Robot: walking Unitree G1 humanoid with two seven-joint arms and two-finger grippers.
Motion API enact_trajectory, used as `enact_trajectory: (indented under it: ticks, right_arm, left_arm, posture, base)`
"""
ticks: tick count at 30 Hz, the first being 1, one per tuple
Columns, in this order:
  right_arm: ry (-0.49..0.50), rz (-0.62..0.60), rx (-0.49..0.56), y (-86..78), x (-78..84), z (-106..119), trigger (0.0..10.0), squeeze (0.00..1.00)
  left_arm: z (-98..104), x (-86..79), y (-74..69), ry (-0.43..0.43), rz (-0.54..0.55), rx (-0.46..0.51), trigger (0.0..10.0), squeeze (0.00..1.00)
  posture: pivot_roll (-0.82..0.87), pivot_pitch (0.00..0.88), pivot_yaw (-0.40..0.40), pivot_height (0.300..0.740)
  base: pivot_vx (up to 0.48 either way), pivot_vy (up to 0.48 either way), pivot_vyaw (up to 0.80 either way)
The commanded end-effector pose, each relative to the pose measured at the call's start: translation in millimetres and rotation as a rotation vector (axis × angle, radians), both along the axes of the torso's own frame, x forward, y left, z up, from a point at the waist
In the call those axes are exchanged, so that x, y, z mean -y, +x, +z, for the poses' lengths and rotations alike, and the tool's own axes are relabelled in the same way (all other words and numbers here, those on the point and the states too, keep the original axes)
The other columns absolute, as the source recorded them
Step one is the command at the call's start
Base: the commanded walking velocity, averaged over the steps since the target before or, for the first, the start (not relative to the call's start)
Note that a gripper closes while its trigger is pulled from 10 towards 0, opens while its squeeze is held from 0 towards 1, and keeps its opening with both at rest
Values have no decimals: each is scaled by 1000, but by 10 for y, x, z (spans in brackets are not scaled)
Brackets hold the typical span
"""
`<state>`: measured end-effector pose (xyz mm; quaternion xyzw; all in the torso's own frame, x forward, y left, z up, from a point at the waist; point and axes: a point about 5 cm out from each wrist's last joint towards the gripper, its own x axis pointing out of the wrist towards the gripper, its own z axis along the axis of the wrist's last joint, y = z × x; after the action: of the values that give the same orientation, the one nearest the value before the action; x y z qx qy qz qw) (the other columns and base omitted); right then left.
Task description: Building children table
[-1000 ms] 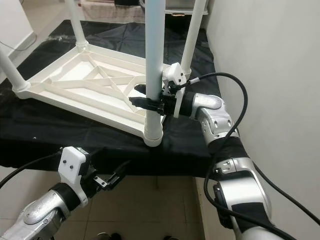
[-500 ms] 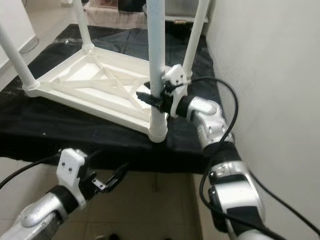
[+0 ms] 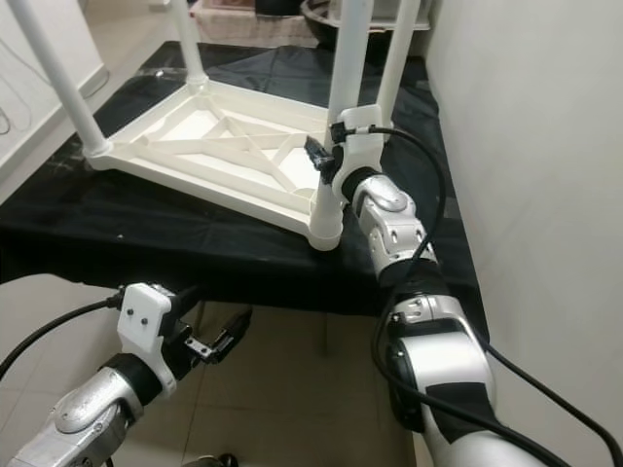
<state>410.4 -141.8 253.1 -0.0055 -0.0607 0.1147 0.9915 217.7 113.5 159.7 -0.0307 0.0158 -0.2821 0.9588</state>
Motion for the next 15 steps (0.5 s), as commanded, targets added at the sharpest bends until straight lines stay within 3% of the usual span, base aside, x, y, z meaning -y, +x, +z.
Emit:
enact_trajectory:
  ticks: [1,6,9,13,15]
  right_arm:
    - [-27,-126,-217,-46,138,-574,10000,0]
    - [-11,-199,-212,-48,70,-589,10000,0]
    - [17,-374,-221,-70,6,-602,10000,0]
    - [40,-452,-211,-84,-19,-592,10000,0]
    - [95,-604,-189,-121,-65,-581,10000,0]
  left_arm:
    - [-11,-28,-14,7,5,-6,10000,0]
    - [-6,-32,-4,7,6,-2,10000,0]
    - [-4,-29,8,7,7,1,10000,0]
    - [-6,-25,11,6,8,1,10000,0]
    - [-6,-8,14,4,7,3,10000,0]
  posture:
    - [108,218,-24,740]
    - [107,218,-23,740]
    - [107,211,-21,740]
    - [105,206,-22,740]
    - [105,206,-22,740]
  base:
    - [0,0,0]
    - [0,0,0]
    - [0,0,0]
    - [0,0,0]
    - [0,0,0]
